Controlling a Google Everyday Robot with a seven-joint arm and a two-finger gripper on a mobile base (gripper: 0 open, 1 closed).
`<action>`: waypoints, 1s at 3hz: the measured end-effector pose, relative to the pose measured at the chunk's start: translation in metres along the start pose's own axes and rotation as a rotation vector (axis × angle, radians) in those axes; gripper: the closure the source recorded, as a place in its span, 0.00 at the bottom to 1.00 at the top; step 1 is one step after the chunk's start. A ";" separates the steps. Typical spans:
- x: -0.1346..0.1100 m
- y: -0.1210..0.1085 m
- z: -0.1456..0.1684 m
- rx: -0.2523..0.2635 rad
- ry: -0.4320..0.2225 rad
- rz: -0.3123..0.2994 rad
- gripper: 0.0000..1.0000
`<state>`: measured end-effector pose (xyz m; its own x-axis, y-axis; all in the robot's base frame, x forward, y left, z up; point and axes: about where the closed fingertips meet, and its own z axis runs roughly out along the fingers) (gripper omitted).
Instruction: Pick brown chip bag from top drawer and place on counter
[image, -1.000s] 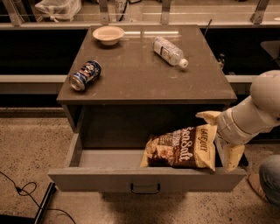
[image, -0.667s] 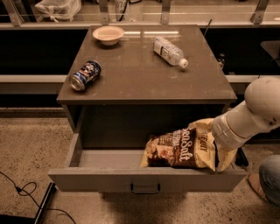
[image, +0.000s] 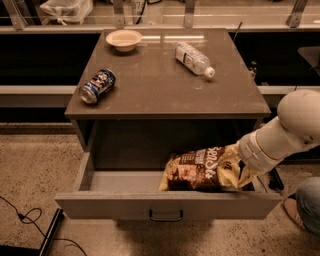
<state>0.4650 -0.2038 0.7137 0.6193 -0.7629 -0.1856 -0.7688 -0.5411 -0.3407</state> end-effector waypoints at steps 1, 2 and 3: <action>-0.031 -0.008 -0.012 0.092 -0.041 -0.125 0.95; -0.070 -0.015 -0.033 0.208 -0.112 -0.235 1.00; -0.117 -0.027 -0.090 0.356 -0.156 -0.347 1.00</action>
Offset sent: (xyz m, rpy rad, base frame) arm -0.0671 0.0768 0.0860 0.2974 -0.3194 0.3967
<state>0.3993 -0.1316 0.8278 0.8653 -0.4836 -0.1321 -0.4290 -0.5780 -0.6942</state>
